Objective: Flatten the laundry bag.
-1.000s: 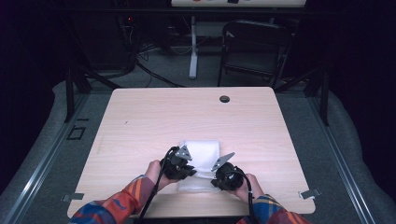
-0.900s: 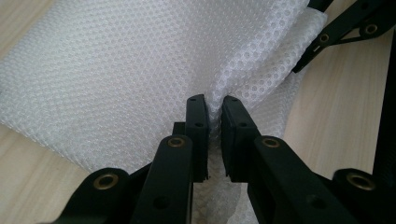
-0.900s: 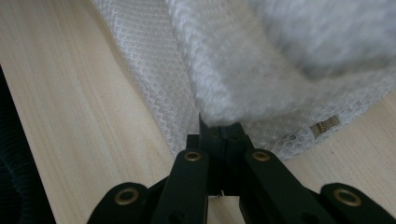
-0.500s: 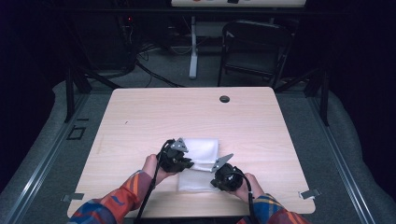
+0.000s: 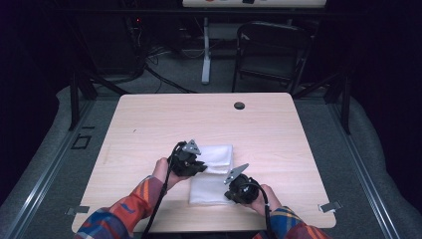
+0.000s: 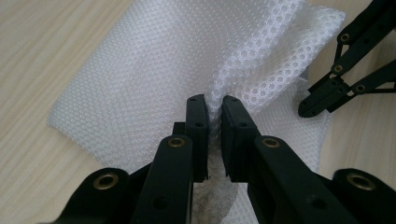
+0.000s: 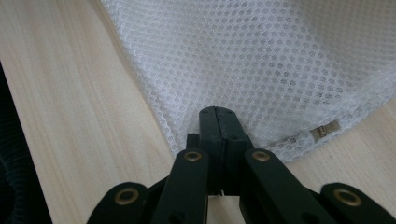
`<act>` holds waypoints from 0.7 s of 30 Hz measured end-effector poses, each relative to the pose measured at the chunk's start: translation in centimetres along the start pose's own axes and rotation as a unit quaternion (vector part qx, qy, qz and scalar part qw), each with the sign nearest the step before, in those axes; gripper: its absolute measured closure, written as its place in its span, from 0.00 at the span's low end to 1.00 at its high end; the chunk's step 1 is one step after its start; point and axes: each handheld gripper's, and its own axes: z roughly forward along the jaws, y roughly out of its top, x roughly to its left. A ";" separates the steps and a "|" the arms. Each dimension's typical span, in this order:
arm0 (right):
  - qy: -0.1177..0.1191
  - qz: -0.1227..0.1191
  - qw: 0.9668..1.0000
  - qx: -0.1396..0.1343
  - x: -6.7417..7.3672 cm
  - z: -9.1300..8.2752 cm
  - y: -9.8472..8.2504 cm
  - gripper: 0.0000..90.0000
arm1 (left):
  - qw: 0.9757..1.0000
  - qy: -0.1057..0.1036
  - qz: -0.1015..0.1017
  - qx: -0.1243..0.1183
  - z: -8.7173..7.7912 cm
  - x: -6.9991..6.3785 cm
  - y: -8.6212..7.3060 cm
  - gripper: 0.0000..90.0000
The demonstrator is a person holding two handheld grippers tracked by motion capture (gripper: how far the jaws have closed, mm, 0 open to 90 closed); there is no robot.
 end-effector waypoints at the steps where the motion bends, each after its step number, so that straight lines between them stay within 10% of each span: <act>1: 0.001 0.000 1.000 0.000 0.0 0.0 0.0 1.00 | 1.000 0.000 -0.004 -0.002 0.0 0.1 0.2 0.91; 21: 0.001 0.003 1.000 0.005 -0.1 -0.1 0.1 1.00 | 1.000 0.022 -0.008 -0.012 0.4 2.1 2.2 0.91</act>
